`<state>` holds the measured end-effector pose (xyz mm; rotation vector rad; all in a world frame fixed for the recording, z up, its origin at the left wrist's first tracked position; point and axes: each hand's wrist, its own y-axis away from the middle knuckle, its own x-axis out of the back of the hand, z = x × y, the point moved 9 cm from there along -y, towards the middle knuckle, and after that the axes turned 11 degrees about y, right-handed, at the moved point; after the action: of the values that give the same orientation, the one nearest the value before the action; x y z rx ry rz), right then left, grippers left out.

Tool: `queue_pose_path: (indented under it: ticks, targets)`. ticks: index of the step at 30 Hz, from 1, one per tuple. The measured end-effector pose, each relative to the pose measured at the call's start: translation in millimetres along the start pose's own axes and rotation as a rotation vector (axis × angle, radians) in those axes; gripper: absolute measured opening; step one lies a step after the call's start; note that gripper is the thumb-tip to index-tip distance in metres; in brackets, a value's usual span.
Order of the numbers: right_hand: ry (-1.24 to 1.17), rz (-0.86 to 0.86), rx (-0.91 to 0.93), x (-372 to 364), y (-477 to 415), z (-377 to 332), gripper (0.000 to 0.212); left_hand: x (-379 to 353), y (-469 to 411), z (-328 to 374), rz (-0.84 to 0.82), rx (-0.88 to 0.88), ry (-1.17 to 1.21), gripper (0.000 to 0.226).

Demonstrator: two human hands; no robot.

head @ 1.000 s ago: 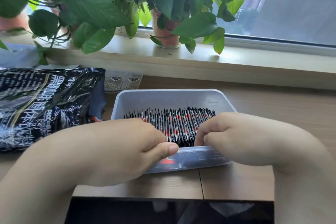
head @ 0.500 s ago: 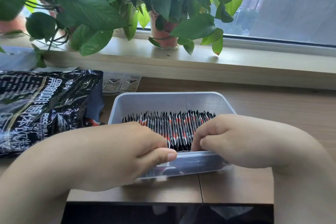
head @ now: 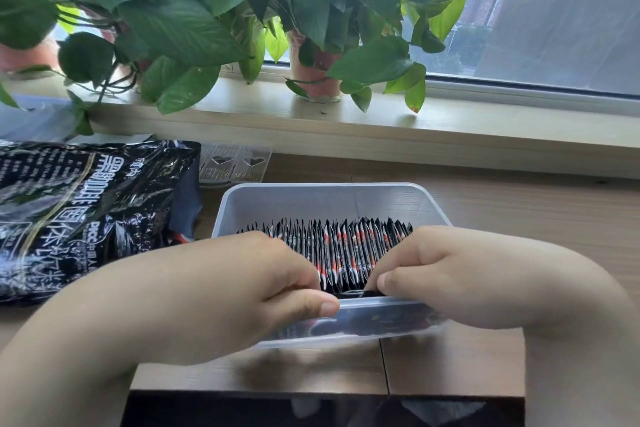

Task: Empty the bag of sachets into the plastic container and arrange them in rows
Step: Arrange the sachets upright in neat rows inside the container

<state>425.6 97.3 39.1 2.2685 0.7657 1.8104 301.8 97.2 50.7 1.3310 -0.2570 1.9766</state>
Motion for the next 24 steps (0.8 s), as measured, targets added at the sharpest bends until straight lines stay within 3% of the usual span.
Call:
queue_pose_path:
  ticks: [9, 14, 24]
  targets:
    - [-0.081, -0.051, 0.074, -0.9, 5.1, -2.6, 0.042, -0.8, 0.3, -18.7, -0.012, -0.003, 0.305, 0.040]
    - [-0.165, -0.084, 0.121, -2.8, 5.6, -4.8, 0.035, -3.8, -0.8, -23.9, -0.034, -0.027, 0.342, 0.054]
    - [-0.234, -0.075, 0.165, -2.2, 4.9, 2.3, 0.026, -5.1, -2.3, -28.4, -0.025, -0.025, 0.400, 0.042]
